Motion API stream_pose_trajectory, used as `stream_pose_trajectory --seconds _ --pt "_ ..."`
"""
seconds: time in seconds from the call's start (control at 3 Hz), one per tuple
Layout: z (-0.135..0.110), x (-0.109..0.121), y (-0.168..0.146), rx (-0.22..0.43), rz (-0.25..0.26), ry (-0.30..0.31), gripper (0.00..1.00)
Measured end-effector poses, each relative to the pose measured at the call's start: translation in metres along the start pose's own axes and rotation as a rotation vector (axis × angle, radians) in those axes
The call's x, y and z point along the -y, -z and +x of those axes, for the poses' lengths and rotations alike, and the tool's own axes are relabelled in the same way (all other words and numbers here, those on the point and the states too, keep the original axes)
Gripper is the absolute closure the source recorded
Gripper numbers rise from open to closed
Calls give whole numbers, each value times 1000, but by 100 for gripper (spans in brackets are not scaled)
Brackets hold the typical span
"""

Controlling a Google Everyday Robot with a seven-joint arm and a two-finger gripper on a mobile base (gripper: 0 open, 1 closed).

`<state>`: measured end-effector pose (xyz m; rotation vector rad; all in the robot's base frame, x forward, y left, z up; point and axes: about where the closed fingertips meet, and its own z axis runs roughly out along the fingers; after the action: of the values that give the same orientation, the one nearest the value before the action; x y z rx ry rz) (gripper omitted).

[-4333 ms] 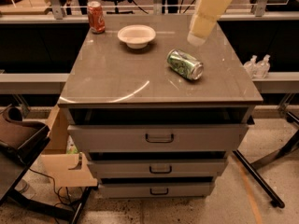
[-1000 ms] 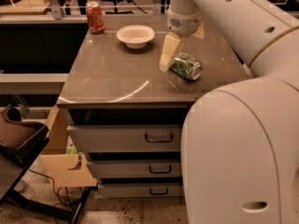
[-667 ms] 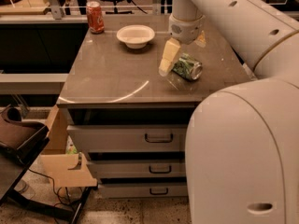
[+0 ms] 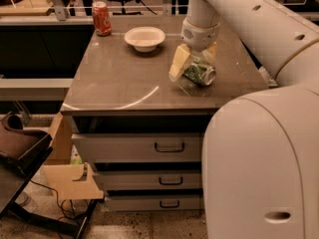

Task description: Place green can upright

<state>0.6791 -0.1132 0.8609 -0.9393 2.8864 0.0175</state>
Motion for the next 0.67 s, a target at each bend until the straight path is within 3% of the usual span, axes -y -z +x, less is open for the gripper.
stream_pose_trajectory --seconds 0.33,0.67 --pt "-5 0 -9 17 -31 -36 41" --pt "-12 -2 -19 25 -42 -33 65"
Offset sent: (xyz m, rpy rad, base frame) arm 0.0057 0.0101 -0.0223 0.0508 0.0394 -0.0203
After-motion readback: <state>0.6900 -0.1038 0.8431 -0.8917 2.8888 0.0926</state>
